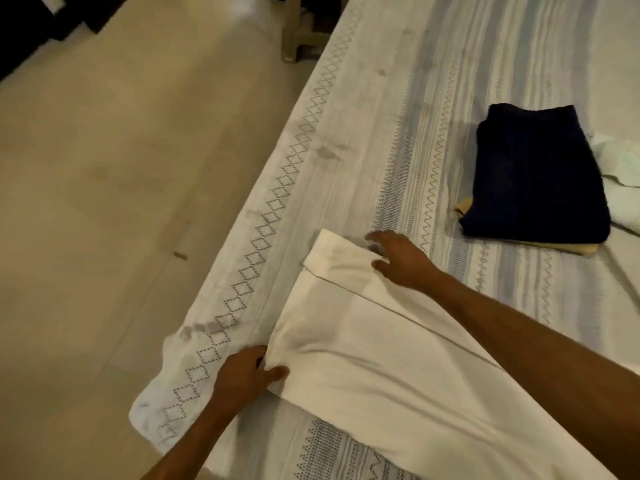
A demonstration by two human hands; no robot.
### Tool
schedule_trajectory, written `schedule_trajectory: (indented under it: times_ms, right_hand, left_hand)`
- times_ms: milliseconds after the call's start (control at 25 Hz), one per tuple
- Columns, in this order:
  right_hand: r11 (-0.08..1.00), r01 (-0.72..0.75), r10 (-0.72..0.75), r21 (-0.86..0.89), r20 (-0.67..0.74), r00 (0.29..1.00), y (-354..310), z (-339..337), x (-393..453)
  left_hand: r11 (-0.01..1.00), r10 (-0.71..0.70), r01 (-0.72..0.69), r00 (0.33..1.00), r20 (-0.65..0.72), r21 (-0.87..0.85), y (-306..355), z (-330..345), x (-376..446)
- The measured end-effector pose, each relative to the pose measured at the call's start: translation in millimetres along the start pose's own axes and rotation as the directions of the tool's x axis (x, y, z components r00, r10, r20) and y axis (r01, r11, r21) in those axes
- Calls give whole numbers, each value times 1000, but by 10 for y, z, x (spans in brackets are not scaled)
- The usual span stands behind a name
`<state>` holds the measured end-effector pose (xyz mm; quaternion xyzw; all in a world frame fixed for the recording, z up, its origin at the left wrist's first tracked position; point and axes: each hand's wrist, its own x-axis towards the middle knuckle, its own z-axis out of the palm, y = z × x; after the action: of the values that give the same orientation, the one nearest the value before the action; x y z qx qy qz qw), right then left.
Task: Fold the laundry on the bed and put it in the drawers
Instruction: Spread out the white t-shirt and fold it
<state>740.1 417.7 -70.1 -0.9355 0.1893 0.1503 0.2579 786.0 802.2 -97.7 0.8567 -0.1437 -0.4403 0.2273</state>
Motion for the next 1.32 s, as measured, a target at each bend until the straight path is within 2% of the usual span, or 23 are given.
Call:
schedule_trajectory:
  times_ms: [160,200,360,520,640,800,880,1000,1080,1240,1320]
  right_hand:
    - [998,54,-49,-21,174,984,-316,73,766]
    - [997,56,-46,-54,176,983,-375,94,859]
    - [998,56,-55,4,189,980,-477,121,1078]
    - [978,166,-126,-129,273,954,-572,-21,1170]
    - [975,213,-193,-57,246,950,-565,-183,1078]
    - [967,200,-233,156,235,944,-346,-538,750]
    - [954,188,-241,233,225,944,-218,-721,544]
    - [961,210,-238,183,150,960,-45,-957,144]
    - [965,193,-218,179,133,967,99,-1082,-172]
    - [943,38,-87,329,138,987,364,-1161,-792]
    - [868,-84,29,490,119,992,546,-1142,-1037]
  left_hand:
    - [1000,-22,22,999,25,22,-116,20,31]
    - [999,-35,35,999,14,9,-127,38,27]
    - [987,-87,73,992,-92,-141,-93,189,-42]
    - [983,-120,84,966,-228,-163,16,301,-98]
    - [960,-171,96,944,-281,-264,136,357,-204]
    - [903,-204,41,918,-341,-428,393,417,-540]
    - [896,-189,-16,889,-416,-443,512,479,-744]
    - [917,-151,-86,830,-537,-390,686,621,-1058]
    - [935,-57,-168,799,-598,-314,829,768,-1280]
    - [924,95,-303,773,-628,-232,1198,1129,-1651]
    - [914,152,-349,768,-622,-208,1341,1405,-1747]
